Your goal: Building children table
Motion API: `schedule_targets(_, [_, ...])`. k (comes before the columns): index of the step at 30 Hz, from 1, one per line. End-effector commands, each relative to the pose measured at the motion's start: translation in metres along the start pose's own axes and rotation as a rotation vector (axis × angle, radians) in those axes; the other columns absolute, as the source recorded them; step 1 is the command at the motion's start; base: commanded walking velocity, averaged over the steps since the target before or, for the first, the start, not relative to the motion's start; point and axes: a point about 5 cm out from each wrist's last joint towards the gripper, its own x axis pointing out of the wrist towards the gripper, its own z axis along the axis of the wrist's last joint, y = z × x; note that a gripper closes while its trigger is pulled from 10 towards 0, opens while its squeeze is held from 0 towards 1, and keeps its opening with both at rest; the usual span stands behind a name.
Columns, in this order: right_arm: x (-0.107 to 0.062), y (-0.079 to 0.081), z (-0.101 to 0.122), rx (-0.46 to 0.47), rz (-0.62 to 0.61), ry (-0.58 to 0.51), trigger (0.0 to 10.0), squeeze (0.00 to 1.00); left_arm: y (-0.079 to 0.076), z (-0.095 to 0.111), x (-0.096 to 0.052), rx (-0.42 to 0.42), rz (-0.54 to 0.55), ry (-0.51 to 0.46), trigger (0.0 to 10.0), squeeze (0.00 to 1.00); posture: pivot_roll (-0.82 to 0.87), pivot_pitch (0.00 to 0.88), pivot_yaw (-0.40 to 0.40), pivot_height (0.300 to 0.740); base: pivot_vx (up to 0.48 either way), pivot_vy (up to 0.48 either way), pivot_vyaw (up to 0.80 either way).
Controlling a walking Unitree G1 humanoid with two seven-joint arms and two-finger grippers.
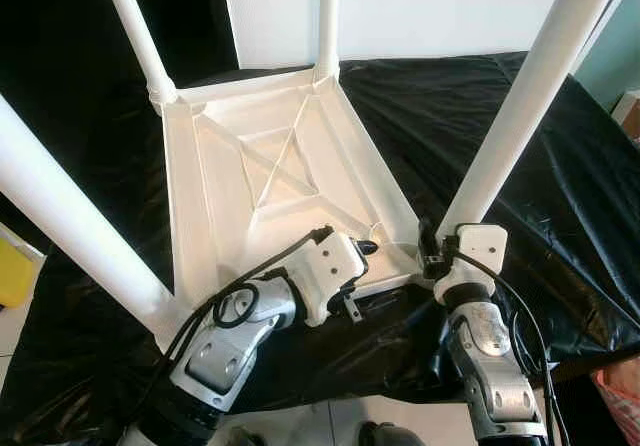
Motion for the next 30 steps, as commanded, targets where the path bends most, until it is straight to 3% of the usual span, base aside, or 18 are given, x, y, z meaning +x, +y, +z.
schedule_targets(1, [-0.003,0.002,-0.004,0.008,0.029,0.017,10.0,1.00,0.002,-0.002,-0.002,0.005,0.024,0.014,10.0,0.00,-0.12,0.131,0.018,0.740,0.000,0.000,0.00])
schedule_targets(7, [-0.004,-0.001,0.002,-0.003,0.092,-0.016,10.0,1.00,0.001,-0.003,-0.004,0.002,0.034,0.019,10.0,0.00,-0.12,0.133,0.014,0.740,0.000,0.000,0.00])
schedule_targets(13, [-0.005,-0.014,0.007,-0.005,0.163,-0.041,10.0,1.00,0.000,-0.003,-0.004,-0.001,0.034,0.018,10.0,0.00,-0.12,0.131,0.015,0.740,0.000,0.000,0.00])
schedule_targets(14, [-0.005,-0.019,0.008,-0.018,0.197,-0.048,10.0,0.00,0.001,-0.003,-0.004,0.000,0.034,0.019,10.0,0.00,-0.12,0.130,0.016,0.740,0.000,0.000,0.00])
schedule_targets(16, [-0.004,-0.023,0.008,-0.013,0.227,-0.046,10.0,0.00,0.001,-0.004,-0.004,0.000,0.032,0.020,10.0,0.00,-0.12,0.130,0.019,0.740,0.000,0.000,0.00])
schedule_targets(18, [0.000,-0.026,0.009,-0.024,0.376,-0.046,10.0,0.00,0.000,-0.004,-0.003,0.009,0.028,0.019,10.0,0.00,-0.12,0.130,0.024,0.740,0.000,0.000,0.00])
schedule_targets(21, [0.005,-0.027,0.010,-0.034,0.484,-0.038,10.0,0.00,0.000,-0.004,-0.003,0.016,0.024,0.020,10.0,0.00,-0.12,0.130,0.027,0.740,0.000,0.000,0.00])
schedule_targets(30, [0.013,-0.028,0.007,-0.076,0.603,-0.011,10.0,0.00,0.002,-0.003,-0.006,0.023,0.033,0.024,10.0,0.00,-0.13,0.131,0.013,0.740,0.000,0.000,0.00])
